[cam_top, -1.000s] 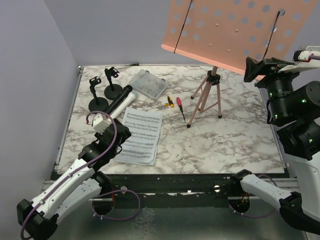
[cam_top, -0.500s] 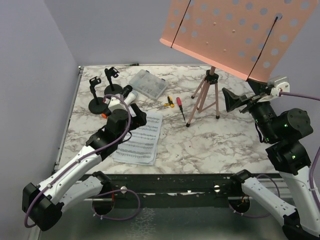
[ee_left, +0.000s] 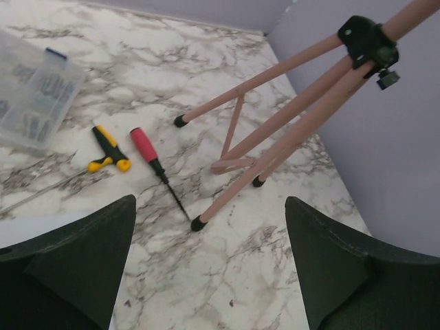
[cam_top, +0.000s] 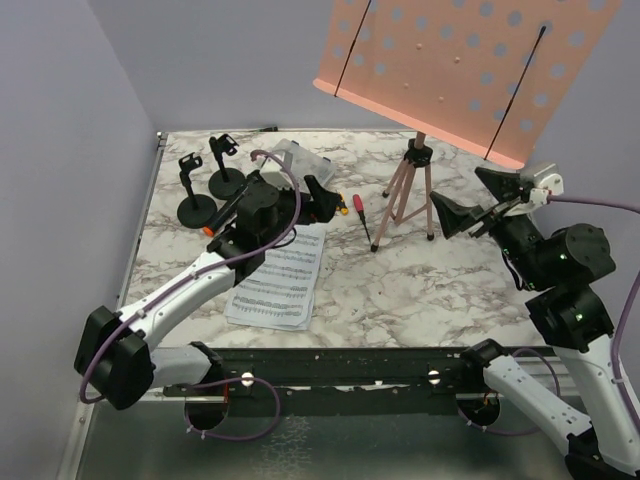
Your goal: Pack up the instrument practice props
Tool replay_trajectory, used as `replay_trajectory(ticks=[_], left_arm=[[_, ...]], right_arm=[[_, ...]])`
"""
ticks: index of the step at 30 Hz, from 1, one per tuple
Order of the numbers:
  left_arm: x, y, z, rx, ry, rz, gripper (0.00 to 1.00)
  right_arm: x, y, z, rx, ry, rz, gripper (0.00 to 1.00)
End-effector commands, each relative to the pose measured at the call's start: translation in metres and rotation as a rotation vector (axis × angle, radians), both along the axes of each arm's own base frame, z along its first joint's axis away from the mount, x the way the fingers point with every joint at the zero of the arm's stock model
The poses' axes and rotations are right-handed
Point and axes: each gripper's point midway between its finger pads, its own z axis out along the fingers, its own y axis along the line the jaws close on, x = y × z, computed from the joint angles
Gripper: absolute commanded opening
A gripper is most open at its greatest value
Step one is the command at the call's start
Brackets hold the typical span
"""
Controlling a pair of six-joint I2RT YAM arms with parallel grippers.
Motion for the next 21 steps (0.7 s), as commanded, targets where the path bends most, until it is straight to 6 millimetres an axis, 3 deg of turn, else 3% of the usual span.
replay_trajectory(ticks=[1, 4, 10, 15, 21], left_arm=[[0.009, -0.048, 0.056, -0.111, -0.178, -0.2, 0.89], [0.016, -0.077, 0.071, -0.132, -0.245, -0.29, 0.88], [0.025, -0.13, 0.082, -0.114, -0.36, -0.418, 0.87], [0.041, -0.153, 0.087, -0.131, -0.401, -0.437, 0.87], [0.052, -0.168, 0.107, -0.163, -0.476, -0.461, 0.85]], right_arm=[[0.01, 0.003, -0.076, -0.087, 0.265, -0.014, 1.0], [0.01, 0.002, -0.075, -0.088, 0.266, -0.021, 1.0], [0.007, -0.002, -0.072, -0.095, 0.261, -0.03, 1.0], [0.007, 0.0, -0.084, -0.102, 0.272, -0.024, 1.0], [0.018, 0.005, -0.115, -0.067, 0.281, -0.024, 1.0]])
